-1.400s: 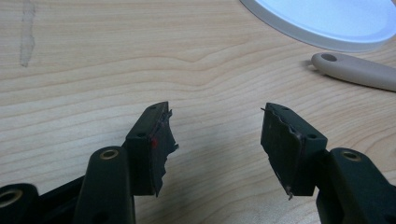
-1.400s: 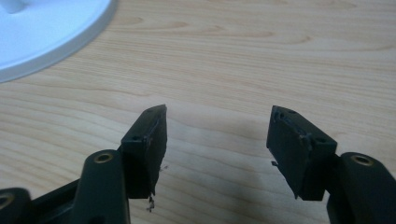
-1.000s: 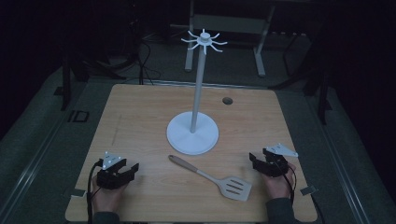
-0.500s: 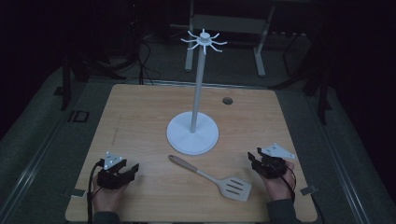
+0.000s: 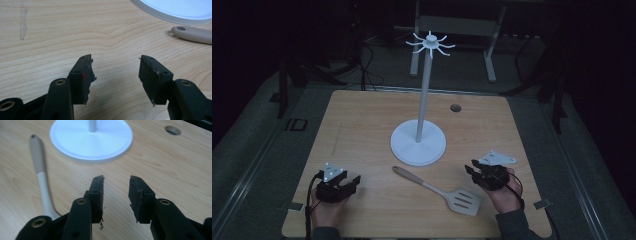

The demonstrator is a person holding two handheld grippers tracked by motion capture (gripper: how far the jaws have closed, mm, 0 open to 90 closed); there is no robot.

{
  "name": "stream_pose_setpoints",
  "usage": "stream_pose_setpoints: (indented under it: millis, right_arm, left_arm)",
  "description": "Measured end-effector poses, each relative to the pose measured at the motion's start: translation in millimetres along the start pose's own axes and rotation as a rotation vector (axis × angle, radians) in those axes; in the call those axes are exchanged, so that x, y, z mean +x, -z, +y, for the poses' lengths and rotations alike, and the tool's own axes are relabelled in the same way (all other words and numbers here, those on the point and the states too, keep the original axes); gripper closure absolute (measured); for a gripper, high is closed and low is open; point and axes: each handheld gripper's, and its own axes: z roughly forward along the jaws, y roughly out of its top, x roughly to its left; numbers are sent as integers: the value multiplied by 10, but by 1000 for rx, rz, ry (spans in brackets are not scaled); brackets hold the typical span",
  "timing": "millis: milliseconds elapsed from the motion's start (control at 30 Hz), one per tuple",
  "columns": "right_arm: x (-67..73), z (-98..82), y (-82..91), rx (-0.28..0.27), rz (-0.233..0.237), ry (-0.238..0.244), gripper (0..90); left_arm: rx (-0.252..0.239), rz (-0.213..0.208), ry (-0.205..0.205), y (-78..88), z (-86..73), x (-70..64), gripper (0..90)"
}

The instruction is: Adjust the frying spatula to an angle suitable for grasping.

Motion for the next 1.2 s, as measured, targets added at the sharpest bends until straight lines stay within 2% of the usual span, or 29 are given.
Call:
stream_pose_setpoints:
  millis: [367, 533, 733, 800, 1100, 1167, 1200]
  right_arm:
    - [207, 226, -93, 52, 62, 86, 678]
    - [338, 345, -210, 112, 96, 157, 678]
    - [440, 428, -283, 148, 122, 202, 695]
    - [490, 469, -321, 167, 136, 230, 702]
    - [614, 520, -524, 257, 195, 281, 704]
    - [625, 520, -544, 262, 200, 283, 705]
    - [664, 518, -609, 286, 227, 287, 707]
  left_arm:
    - [2, 6, 2, -4, -1, 6, 444]
    - [4, 7, 2, -6, -2, 10, 445]
    - [4, 6, 2, -6, -1, 11, 447]
    - [6, 7, 1, -6, -1, 12, 448]
    - [13, 9, -2, -7, -1, 14, 457]
    - [14, 9, -3, -6, -1, 13, 457]
    - [12, 10, -2, -6, -1, 13, 456]
